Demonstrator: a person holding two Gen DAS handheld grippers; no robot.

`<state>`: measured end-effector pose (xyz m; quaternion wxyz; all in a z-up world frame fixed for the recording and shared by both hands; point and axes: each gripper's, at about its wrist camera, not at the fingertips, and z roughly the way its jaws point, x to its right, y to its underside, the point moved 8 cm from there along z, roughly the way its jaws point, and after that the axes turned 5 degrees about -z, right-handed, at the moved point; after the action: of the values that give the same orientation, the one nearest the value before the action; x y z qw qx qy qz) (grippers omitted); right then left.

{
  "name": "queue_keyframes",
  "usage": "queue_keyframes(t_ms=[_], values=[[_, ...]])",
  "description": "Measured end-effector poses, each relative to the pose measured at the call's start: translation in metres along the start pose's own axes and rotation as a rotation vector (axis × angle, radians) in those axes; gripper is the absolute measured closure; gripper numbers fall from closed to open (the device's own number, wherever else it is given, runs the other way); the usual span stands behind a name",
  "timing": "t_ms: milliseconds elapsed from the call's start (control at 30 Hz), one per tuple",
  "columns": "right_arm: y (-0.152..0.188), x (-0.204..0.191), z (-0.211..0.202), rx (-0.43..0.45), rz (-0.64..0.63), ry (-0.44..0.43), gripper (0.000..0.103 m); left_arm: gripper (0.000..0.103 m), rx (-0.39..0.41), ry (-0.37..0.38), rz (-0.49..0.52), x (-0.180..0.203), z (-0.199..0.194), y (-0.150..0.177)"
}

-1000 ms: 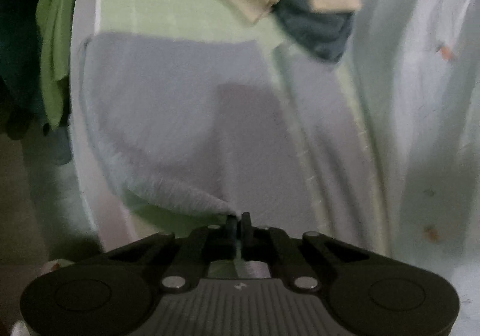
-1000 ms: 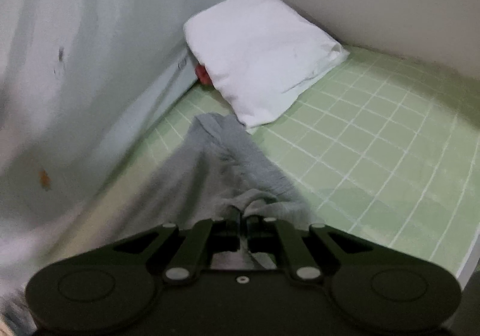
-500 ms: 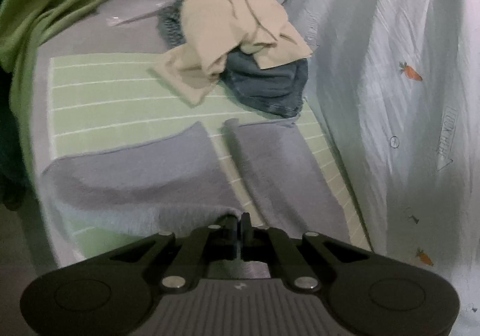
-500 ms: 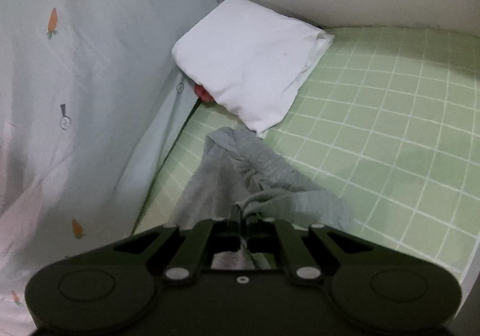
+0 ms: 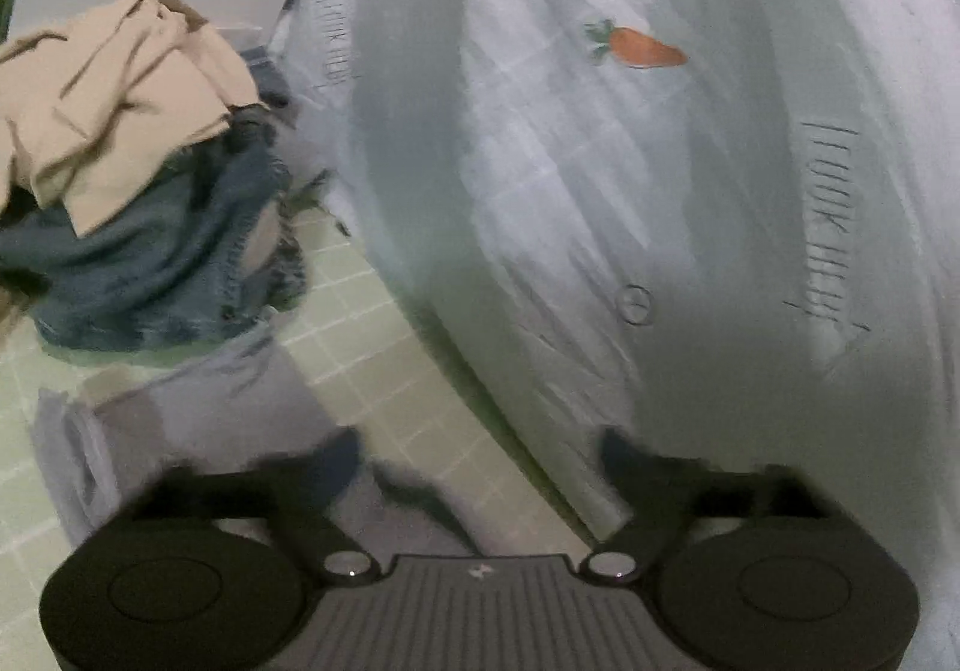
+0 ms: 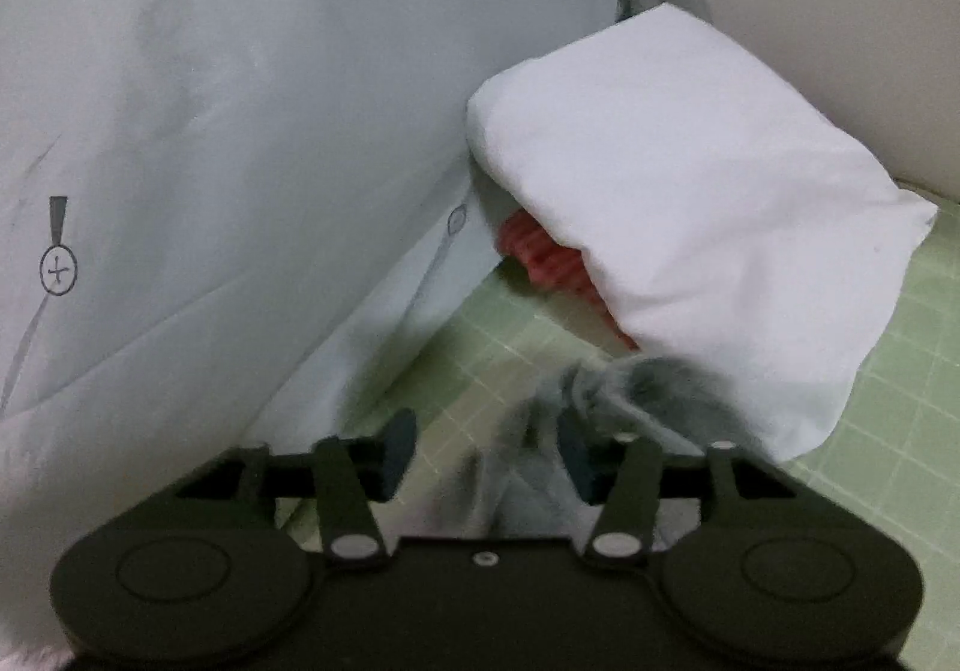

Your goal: Fold clothes

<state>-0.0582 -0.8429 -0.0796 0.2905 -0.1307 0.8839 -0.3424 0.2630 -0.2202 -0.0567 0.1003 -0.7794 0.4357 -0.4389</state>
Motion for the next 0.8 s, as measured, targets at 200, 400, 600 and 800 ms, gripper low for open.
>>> queue_keyframes(t_ms=[200,400,600,800], values=[[0.09,0.029,-0.025,-0.137,-0.104,0.133,0.03,0.011,-0.182,-0.273,-0.025,-0.092,-0.007,0.071],[0.139,0.057,-0.028,-0.248,0.061,0.161,0.025,0.012,-0.238,-0.334,-0.088,-0.13,-0.009,0.095],[0.152,0.039,-0.013,-0.285,0.065,0.14,0.023,0.031,-0.236,-0.328,-0.067,-0.119,0.003,0.095],[0.151,0.049,-0.037,-0.251,-0.022,0.139,0.095,0.098,-0.245,-0.338,-0.106,-0.132,0.0,0.092]])
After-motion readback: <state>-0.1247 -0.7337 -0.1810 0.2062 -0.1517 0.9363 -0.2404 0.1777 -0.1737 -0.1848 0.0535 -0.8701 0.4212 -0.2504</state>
